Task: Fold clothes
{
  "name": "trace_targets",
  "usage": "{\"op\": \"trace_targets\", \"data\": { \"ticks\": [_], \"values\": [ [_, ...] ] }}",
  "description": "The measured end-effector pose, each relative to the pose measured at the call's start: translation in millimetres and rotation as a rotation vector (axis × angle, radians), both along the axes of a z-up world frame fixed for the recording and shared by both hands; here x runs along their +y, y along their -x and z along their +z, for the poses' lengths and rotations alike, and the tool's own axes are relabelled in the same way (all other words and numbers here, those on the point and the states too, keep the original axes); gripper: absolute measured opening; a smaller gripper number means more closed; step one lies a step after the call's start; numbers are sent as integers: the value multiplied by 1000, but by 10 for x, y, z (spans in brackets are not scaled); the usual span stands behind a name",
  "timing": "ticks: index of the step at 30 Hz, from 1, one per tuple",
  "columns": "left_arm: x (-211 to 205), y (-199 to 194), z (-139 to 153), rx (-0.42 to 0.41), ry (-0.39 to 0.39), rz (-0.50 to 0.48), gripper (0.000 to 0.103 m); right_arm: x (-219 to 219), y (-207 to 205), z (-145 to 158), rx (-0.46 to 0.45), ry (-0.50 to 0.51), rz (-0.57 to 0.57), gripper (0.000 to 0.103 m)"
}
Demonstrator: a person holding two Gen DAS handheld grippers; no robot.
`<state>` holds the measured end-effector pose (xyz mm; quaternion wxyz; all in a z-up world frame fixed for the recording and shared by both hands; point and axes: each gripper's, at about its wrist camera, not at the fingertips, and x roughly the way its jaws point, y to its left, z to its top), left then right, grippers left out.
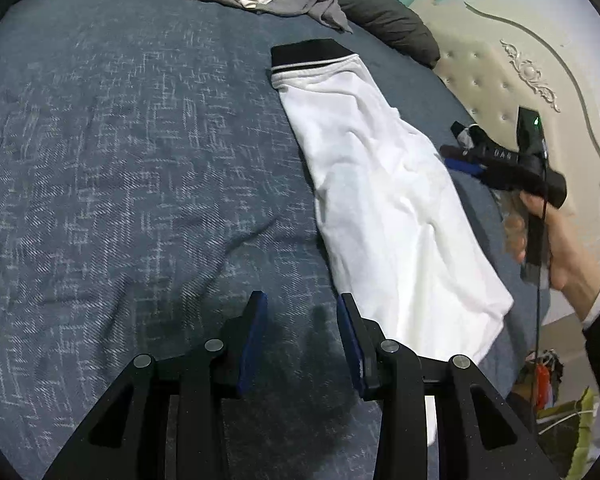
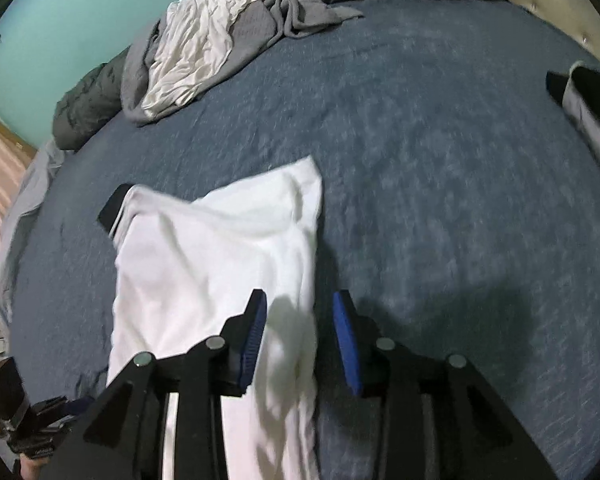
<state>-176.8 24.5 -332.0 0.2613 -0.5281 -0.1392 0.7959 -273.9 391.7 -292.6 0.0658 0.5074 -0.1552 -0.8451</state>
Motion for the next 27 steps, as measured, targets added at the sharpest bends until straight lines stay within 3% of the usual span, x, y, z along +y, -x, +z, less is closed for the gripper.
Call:
{"op": "trace_targets", "data": {
  "ticks": [2,3,4,8,12,15,17,19,20,24,27],
  "values": [
    [39,-18,7,-10,-21,-11,39,9,-51,-48,-9,32,1,23],
    [58,-27,11,-15,-32,-16,39,16,-54,-70,-13,39,-4,10],
    [86,-29,11,-15,-35,-23,39,33,-60,-66,-9,40,-14,6],
    [164,-40,-9,-23,-41,-44,39,151,-74,77,51,31,-74,1],
    [185,-28,-22,-28,-38,-44,39,143,-15,111,35,7,-73,0],
    [162,-39,-14,-26,-37,-41,39,103,-28,55,-15,39,-60,1],
    [156,-45,-7,-27,-39,-40,39,85,-120,32,-38,33,-64,8],
    [153,-56,-2,-31,-44,-39,39,118,-272,56,-34,54,-74,33],
    [156,-69,7,-33,-49,-42,39,143,-356,75,-28,69,-80,36],
    [197,-141,63,-40,-78,-64,39,197,-765,145,-44,125,-70,36],
    [251,-215,75,-66,-112,-83,51,176,-1062,134,-77,142,-57,36]
  ]
}}
